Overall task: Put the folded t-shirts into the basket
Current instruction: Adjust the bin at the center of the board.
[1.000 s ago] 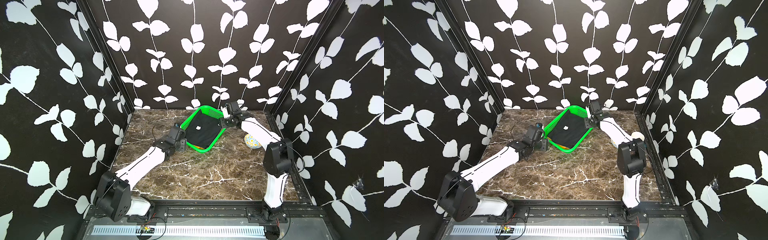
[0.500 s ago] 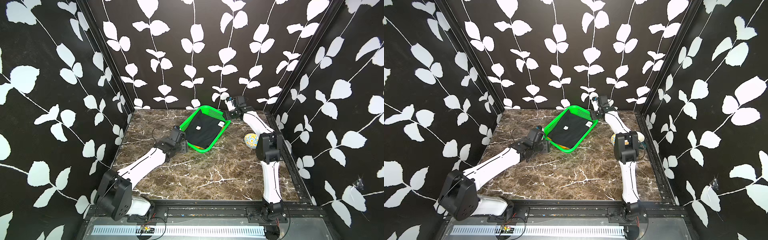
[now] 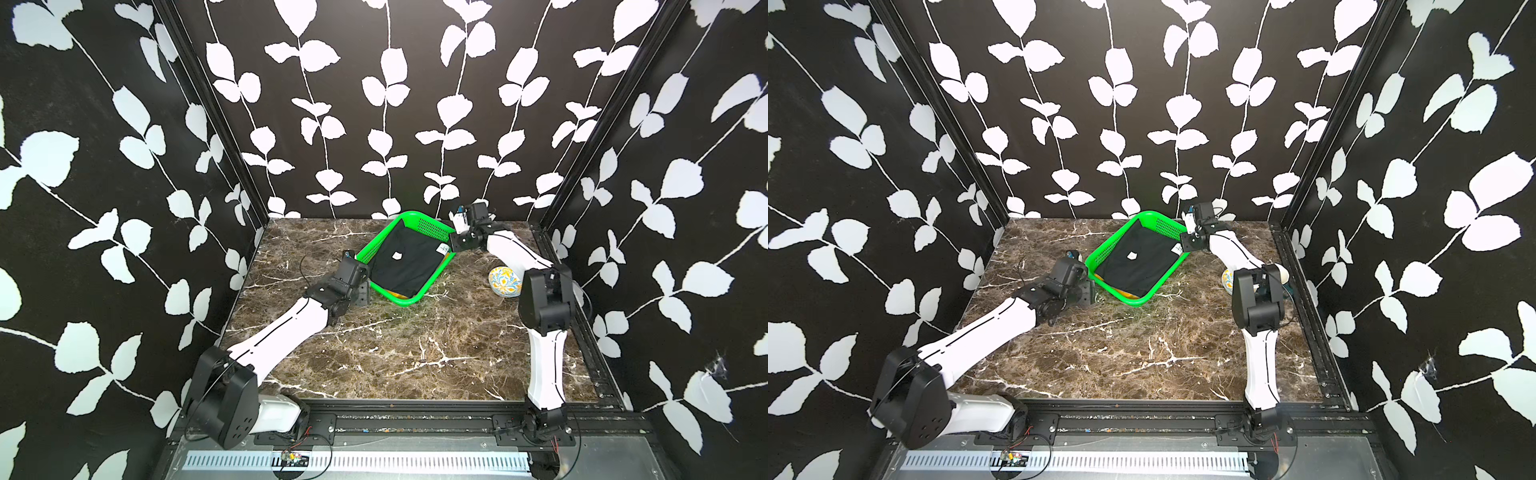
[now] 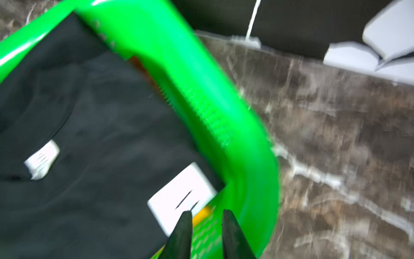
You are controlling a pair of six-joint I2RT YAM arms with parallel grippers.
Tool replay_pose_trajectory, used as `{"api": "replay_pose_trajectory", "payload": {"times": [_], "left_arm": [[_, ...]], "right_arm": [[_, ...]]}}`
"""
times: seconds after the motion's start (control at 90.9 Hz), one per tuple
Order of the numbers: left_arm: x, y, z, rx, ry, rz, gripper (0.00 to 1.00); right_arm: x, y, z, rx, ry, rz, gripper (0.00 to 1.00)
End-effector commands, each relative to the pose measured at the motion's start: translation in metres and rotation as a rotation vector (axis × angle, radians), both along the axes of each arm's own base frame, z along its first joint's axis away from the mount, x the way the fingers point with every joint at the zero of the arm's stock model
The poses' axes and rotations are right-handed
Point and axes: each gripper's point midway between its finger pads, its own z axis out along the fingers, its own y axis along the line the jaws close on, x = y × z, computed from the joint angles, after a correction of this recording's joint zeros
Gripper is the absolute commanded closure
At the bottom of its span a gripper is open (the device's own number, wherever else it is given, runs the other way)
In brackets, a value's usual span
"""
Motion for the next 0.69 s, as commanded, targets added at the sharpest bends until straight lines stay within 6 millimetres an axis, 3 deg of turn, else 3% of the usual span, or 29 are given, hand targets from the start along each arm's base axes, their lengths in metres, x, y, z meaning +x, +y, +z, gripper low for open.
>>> {"api": "replay_pose_trajectory", "payload": {"times": [0.0,0.231,0.44,0.517,0.605,0.682], "left_arm": [[-0.009,0.023,0.002,0.075,-0.018,0.031,0.33],[-0.015,0.032,-0.001,0.056,-0.019,0.061,0.33],[-0.018,0.033,-0.006,0.035,-0.013,0.067,0.33],[-0.017,0.023,-0.006,-0.006,-0.013,0.034,0.34],[-0.013,0.004,-0.003,-0.096,-0.011,-0.011,0.34],[-0.006,-0.016,0.000,-0.189,-0.015,-0.038,0.35]], "right_arm": [[-0.029,-0.003,0.006,0.012,0.017,-0.053,0.77],[-0.100,0.018,-0.010,0.102,0.151,-0.062,0.75],[-0.170,0.103,-0.019,0.179,0.199,0.108,0.72],[-0.188,0.134,-0.019,0.199,0.204,0.184,0.71],[-0.199,0.162,-0.008,0.239,0.187,0.257,0.68],[-0.196,0.163,0.008,0.241,0.152,0.266,0.65]]}}
